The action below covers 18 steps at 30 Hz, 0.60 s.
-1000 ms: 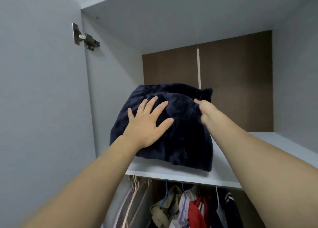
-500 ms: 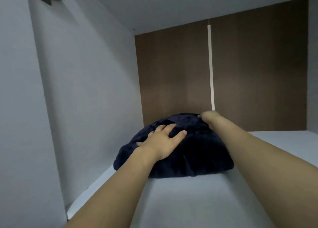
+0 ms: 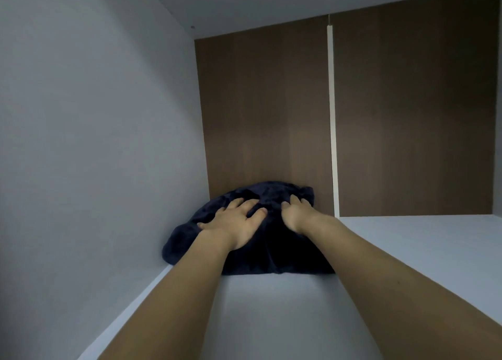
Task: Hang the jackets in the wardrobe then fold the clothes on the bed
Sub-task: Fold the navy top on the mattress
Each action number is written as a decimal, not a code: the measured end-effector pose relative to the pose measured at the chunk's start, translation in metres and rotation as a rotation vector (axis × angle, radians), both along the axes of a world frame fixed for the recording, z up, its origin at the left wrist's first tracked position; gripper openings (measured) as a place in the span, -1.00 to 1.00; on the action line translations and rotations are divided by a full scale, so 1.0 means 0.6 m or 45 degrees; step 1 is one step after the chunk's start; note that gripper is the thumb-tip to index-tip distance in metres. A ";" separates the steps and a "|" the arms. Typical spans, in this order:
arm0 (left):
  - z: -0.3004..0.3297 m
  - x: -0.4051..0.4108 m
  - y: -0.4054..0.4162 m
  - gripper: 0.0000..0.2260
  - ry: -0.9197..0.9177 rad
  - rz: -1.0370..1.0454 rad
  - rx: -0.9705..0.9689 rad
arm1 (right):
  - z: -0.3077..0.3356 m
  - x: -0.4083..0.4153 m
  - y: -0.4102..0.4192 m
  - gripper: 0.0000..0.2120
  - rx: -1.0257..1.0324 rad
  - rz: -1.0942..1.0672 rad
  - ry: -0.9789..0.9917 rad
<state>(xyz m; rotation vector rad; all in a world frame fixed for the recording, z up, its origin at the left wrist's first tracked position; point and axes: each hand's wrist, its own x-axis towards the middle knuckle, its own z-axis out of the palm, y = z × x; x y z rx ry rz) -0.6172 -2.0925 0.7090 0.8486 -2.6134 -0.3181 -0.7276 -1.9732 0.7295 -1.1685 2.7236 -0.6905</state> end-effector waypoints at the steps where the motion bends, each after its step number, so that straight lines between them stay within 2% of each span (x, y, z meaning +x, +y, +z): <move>1: -0.001 -0.004 -0.004 -0.38 -0.010 0.012 -0.008 | -0.002 -0.004 -0.005 -0.53 -0.008 -0.001 -0.007; 12: -0.006 -0.025 -0.023 -0.43 -0.029 0.065 -0.011 | -0.017 -0.048 -0.042 -0.49 -0.131 -0.049 -0.111; 18: 0.008 -0.007 0.008 -0.42 -0.060 0.122 -0.082 | 0.009 -0.028 0.014 -0.44 -0.262 0.036 -0.220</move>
